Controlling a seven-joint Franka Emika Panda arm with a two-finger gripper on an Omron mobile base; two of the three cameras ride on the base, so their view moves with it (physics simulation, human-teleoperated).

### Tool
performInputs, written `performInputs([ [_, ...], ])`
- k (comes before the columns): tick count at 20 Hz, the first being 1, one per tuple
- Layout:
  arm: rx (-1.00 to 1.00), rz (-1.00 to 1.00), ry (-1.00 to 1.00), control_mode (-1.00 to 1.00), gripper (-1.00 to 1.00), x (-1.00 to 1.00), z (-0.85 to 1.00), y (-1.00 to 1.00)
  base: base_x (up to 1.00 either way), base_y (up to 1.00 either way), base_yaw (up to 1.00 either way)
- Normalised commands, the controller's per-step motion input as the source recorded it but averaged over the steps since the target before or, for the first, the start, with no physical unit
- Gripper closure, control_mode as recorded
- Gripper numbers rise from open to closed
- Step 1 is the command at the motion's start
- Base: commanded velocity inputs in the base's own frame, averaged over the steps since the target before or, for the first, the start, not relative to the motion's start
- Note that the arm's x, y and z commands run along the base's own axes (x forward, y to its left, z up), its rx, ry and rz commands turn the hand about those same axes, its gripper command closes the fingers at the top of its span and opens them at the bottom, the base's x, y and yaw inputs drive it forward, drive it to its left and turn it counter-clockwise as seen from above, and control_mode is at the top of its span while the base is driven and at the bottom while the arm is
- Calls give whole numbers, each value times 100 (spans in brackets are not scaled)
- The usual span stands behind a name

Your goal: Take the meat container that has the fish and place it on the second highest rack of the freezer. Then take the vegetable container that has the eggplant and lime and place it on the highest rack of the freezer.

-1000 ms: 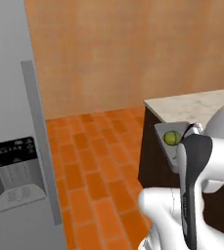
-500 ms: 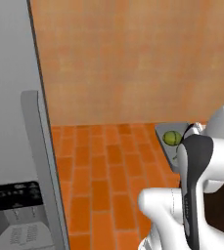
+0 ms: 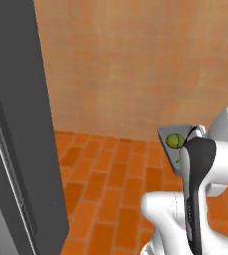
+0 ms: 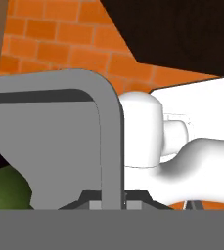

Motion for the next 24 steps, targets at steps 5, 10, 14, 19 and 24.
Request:
performInputs([
  [5, 0, 0, 0, 100, 100, 0, 0, 0, 99, -6, 74],
  [10, 0, 0, 0, 100, 100, 0, 0, 0, 89, -16, 85],
  [14, 0, 0, 0, 100, 100, 0, 0, 0, 46, -19, 85],
  [19, 0, 0, 0, 100, 100, 0, 0, 0, 0, -25, 89],
  [24, 0, 0, 0, 100, 100, 0, 0, 0, 3, -19, 97],
])
